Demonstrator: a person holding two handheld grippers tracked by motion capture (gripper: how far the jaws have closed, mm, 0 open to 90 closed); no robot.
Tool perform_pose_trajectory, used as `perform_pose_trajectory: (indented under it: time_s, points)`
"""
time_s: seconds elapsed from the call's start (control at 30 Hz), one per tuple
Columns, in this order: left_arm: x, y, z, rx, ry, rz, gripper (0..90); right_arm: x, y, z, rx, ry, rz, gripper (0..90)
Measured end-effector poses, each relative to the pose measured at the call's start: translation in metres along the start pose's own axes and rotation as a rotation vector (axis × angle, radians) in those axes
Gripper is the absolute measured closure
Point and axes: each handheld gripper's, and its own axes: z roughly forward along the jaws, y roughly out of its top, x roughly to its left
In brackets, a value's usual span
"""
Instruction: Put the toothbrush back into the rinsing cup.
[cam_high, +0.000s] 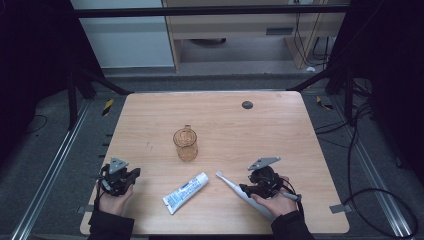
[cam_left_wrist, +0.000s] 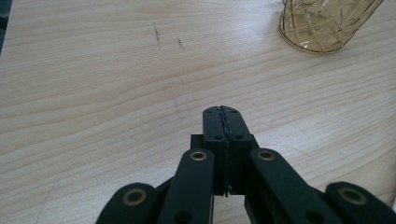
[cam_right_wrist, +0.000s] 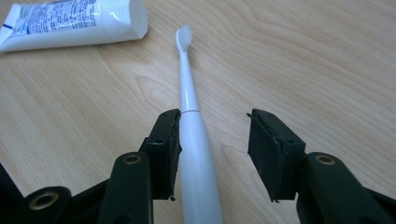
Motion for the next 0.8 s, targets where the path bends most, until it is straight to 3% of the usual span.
perform_pose_trajectory:
  time_s: [0.4,0.8]
  points:
    - [0.0,0.0,0.0,0.006,0.003,0.006,89.5,0.008,0.005,0.019,0.092,0.002,-0.058,53.5]
    - [0.0,0.0,0.001,0.007,0.003,0.006,89.5,0.01,0.007,0.034,0.181,0.012,-0.076,54.0]
